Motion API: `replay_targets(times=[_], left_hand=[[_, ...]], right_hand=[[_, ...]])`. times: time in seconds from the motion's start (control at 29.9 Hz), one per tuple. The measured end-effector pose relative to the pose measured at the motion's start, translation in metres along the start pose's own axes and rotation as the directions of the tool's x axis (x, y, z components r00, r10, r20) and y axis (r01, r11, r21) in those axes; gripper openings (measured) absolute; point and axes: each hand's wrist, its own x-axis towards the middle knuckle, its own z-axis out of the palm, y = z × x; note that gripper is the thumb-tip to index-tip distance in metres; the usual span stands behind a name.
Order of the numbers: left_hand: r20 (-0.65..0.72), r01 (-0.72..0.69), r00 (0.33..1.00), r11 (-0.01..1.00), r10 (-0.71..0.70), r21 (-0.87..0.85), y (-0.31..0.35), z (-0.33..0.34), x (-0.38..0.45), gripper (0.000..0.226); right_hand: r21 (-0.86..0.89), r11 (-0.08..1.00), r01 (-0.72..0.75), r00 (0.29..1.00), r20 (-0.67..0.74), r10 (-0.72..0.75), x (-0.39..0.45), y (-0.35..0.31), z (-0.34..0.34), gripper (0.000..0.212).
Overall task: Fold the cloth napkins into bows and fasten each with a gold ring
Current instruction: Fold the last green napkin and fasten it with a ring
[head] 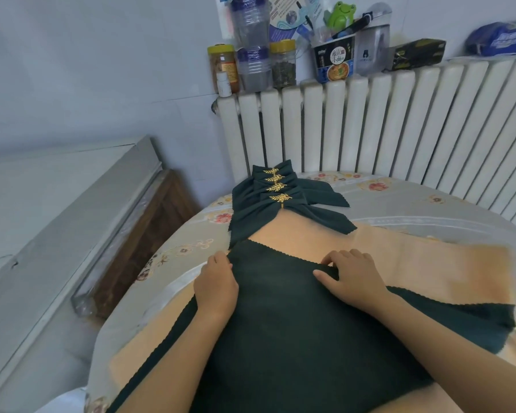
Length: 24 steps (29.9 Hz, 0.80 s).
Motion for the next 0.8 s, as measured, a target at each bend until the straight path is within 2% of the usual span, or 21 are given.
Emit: replay_targets(times=[0.1,0.23,0.33,0.43,0.67,0.8], left_hand=[[0.010,0.047,0.999,0.999,-0.047,-0.007,-0.011,-0.007,0.005,0.011],[0.023,0.105,0.995,0.978,-0.102,-0.180,-0.010,-0.005,0.009,0.014],[0.083,0.221,0.975,0.913,-0.205,-0.344,-0.009,-0.005,0.010,0.023],[0.148,0.317,0.948,0.825,-0.281,-0.467,-0.009,-0.007,0.014,0.036],[0.175,0.334,0.942,0.762,-0.286,-0.555,-0.011,-0.003,0.025,0.025],[0.210,0.323,0.946,0.747,-0.245,-0.582,-0.008,0.002,0.027,0.017]], right_hand=[[-0.049,0.999,0.022,0.999,0.027,-0.021,0.001,-0.003,0.001,0.036],[-0.092,0.995,0.034,0.999,0.029,-0.032,0.001,-0.003,0.003,0.033],[-0.043,0.999,-0.009,1.000,-0.003,0.009,0.001,-0.004,0.004,0.027],[-0.025,0.998,-0.053,0.998,-0.026,0.053,0.002,-0.005,0.005,0.030],[-0.039,0.989,-0.139,0.990,-0.011,0.139,-0.002,-0.003,-0.002,0.041],[-0.113,0.973,-0.204,0.979,-0.012,0.204,-0.008,0.002,-0.010,0.046]])
